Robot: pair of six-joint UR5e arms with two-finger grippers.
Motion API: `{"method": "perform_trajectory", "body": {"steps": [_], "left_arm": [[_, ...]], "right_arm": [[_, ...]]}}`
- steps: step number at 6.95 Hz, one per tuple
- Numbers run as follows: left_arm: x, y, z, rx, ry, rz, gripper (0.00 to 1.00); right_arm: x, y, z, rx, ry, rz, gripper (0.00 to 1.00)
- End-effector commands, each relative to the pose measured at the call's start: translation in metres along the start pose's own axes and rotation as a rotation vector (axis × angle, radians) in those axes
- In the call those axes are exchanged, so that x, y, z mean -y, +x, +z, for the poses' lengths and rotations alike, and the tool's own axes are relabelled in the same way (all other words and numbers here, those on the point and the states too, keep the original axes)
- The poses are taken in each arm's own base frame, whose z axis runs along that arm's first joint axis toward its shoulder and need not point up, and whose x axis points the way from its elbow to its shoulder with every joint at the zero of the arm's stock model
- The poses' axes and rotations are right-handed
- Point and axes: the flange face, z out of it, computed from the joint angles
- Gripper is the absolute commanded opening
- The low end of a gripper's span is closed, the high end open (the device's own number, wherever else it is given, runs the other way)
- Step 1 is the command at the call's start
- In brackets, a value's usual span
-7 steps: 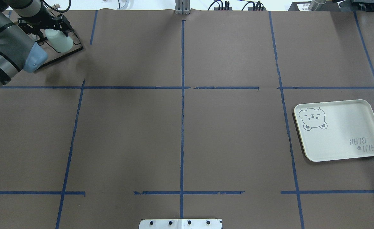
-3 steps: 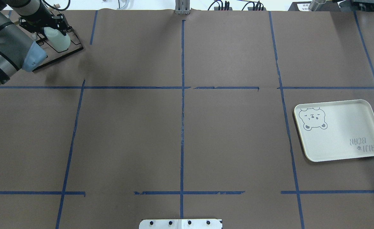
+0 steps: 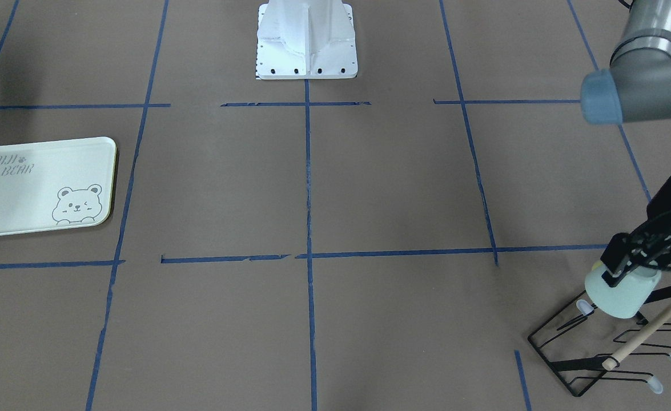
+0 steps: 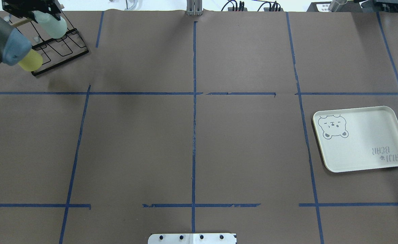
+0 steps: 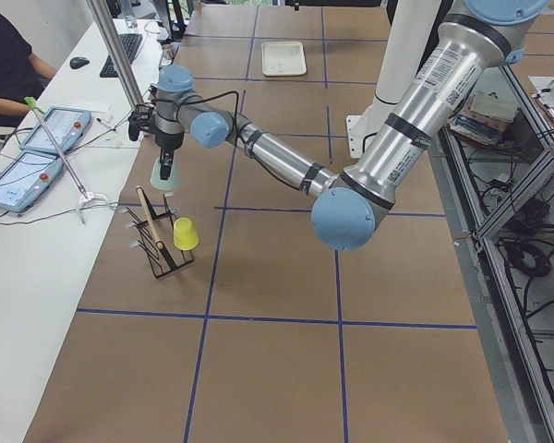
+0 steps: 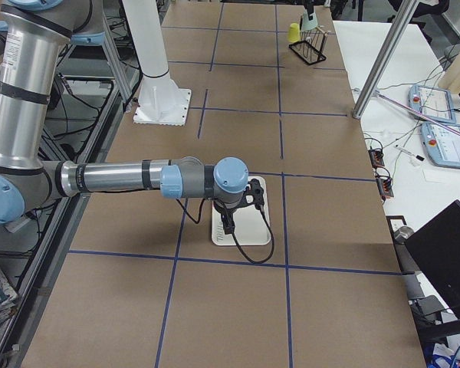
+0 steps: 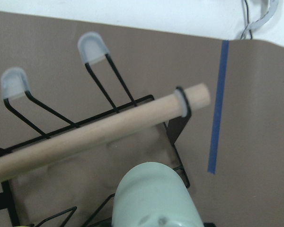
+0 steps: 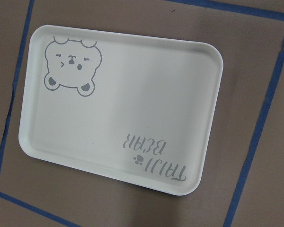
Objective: Left arm grabs green cup and hands to right arm on tray
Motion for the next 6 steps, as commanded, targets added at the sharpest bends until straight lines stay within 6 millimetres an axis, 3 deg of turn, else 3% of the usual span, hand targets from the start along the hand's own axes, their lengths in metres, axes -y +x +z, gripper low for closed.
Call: {"method": "perform_trajectory", "body": {"steps": [1, 2, 4, 6], "left_arm": [[-0.024, 0.018, -0.056, -0.022, 0.015, -0.029, 0.0], [-0.048, 0.047, -0.042, -0.047, -0.024, -0.103, 0.0], [-0.126, 0.119, -0.039, -0.13, -0.11, -0.143, 0.01], [-0.204, 0.179, -0.039, -0.245, -0.211, -0.254, 0.02]], "right_arm": [[0.011, -0.013, 0.008, 0.003, -0.018, -0.035, 1.0], [0.028, -0.036, 0.023, 0.01, -0.022, -0.122, 1.0], [0.062, -0.09, 0.043, 0.026, 0.037, -0.177, 1.0], [0.098, -0.168, 0.076, 0.026, 0.094, -0.177, 0.99]]}}
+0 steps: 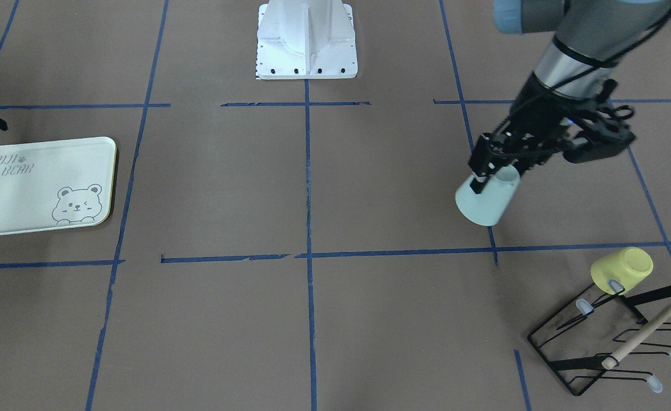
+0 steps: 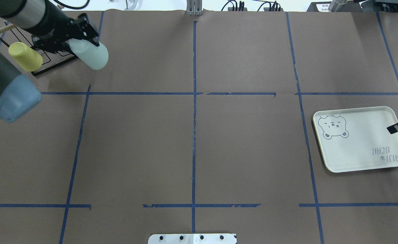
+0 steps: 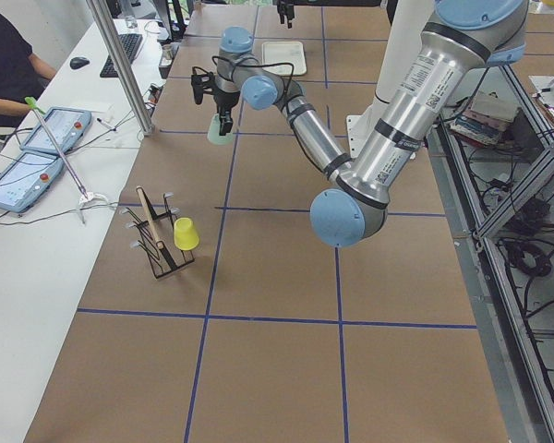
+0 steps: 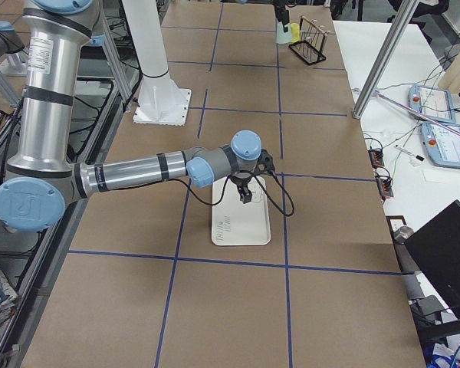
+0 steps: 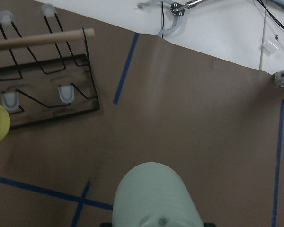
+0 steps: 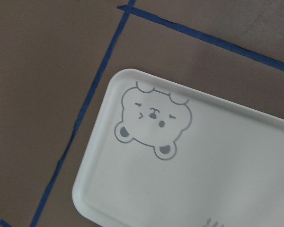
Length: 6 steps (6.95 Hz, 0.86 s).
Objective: Left arm grabs green cup and hands to right arm on tray
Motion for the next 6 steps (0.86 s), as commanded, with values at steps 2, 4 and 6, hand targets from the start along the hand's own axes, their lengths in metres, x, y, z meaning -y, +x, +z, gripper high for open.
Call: {"method": "perform_trajectory", "body": {"steps": [2, 4, 6], "left_arm": [[-0.116, 0.056, 0.017, -0.269, -0.165, -0.141, 0.02], [-0.155, 0.068, 0.012, -0.496, -0.213, -0.197, 0.02], [-0.19, 0.067, 0.012, -0.707, -0.331, -0.163, 0.01]], "right_arm": [[0.063, -0.144, 0.051, 0.131, 0.112, 0.119, 0.98], [0.051, -0.21, 0.038, 0.416, 0.207, 0.239, 0.95], [0.045, -0.254, -0.01, 0.803, 0.226, 0.42, 0.95]]}}
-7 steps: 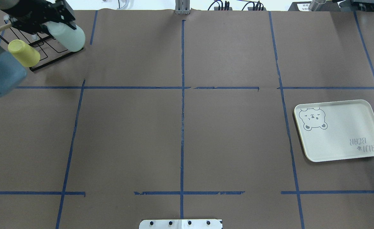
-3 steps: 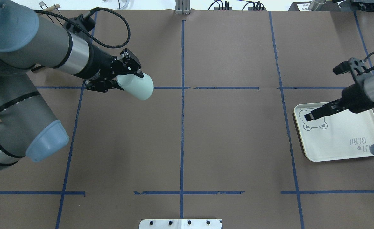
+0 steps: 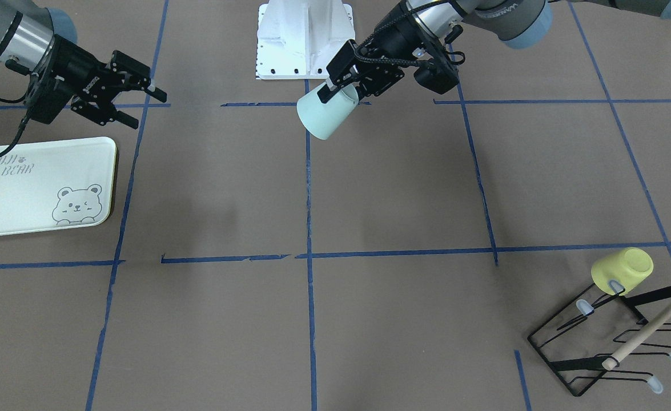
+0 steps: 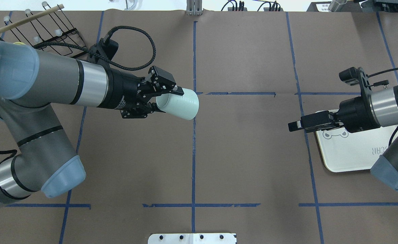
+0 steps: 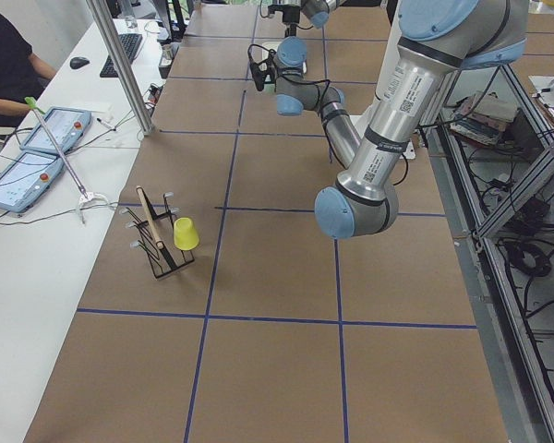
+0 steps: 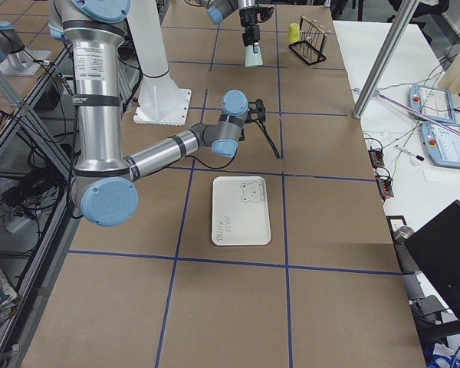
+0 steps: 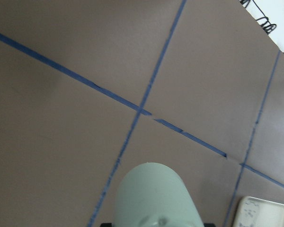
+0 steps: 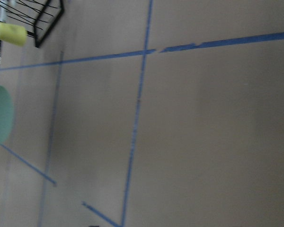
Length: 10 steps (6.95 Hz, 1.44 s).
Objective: Left arm grabs green cup and hands to right arm on tray
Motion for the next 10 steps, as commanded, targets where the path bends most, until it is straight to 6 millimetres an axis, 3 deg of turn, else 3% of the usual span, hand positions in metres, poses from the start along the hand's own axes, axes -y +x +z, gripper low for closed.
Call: {"method": "perform_trajectory", "body": {"steps": [1, 2, 4, 5, 7, 10], "left_arm": [[-0.022, -0.02, 0.009, -0.246, -0.158, 0.03, 0.01], [-0.029, -0.035, 0.013, -0.347, -0.244, -0.013, 0.01], [-0.036, -0.06, 0.013, -0.527, -0.337, -0.039, 0.01], [-0.063, -0.077, 0.019, -0.64, -0.396, -0.069, 0.01], [-0.073, -0.075, 0.015, -0.695, -0.411, -0.077, 0.01], [-0.078, -0.071, 0.016, -0.743, -0.4, -0.097, 0.02]], "right_arm": [[-0.002, -0.069, -0.007, 0.306, -0.02, 0.206, 0.95], [0.001, -0.096, 0.004, 0.363, -0.018, 0.221, 0.95], [-0.002, -0.141, -0.002, 0.456, -0.025, 0.208, 0.96], [-0.004, -0.16, 0.007, 0.489, -0.048, 0.214, 0.96], [-0.018, -0.167, 0.023, 0.508, -0.091, 0.224, 0.95], [-0.032, -0.176, 0.029, 0.531, -0.12, 0.223, 0.95]]}}
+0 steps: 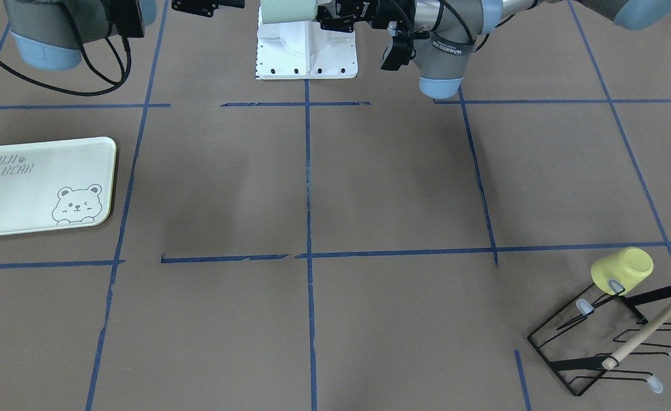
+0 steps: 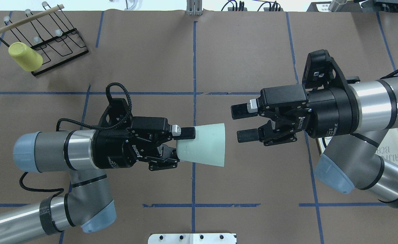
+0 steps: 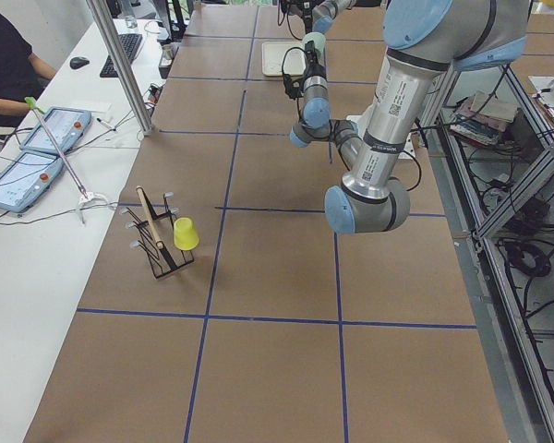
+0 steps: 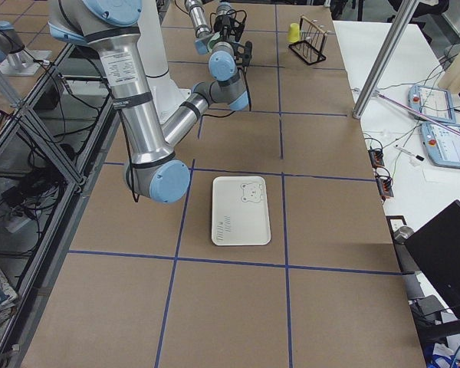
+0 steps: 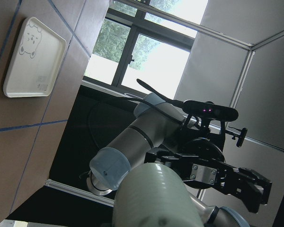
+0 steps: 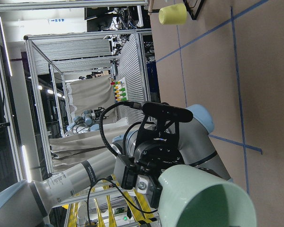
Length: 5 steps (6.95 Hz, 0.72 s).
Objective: Left arm grabs green cup and hands to right arm on tray
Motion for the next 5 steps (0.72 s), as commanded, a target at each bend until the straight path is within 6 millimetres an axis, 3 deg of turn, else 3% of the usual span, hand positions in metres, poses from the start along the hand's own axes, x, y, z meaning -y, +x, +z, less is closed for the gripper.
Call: {"method": "perform_trajectory", "body": {"steps": [1, 2, 4, 5], "left_arm": [[-0.0031, -0.0022, 0.0042, -0.016, 0.007, -0.007, 0.02], [-0.0071, -0.008, 0.0072, -0.029, 0.021, -0.024, 0.03], [-0.01, -0.0053, 0.0099, -0.038, 0.016, -0.025, 0.04], [-0.0109, -0.0053, 0.0101, -0.039, 0.015, -0.027, 0.05]], "right_arm": [[-0.0076, -0.0032, 0.0042, 0.018, -0.007, 0.001, 0.95], [-0.0092, -0.0023, 0.0051, 0.018, -0.011, 0.003, 0.91], [-0.0132, -0.0072, 0.0048, 0.035, -0.007, 0.0, 0.68], [-0.0122, -0.0085, 0.0047, 0.043, 0.006, 0.001, 0.64]]}}
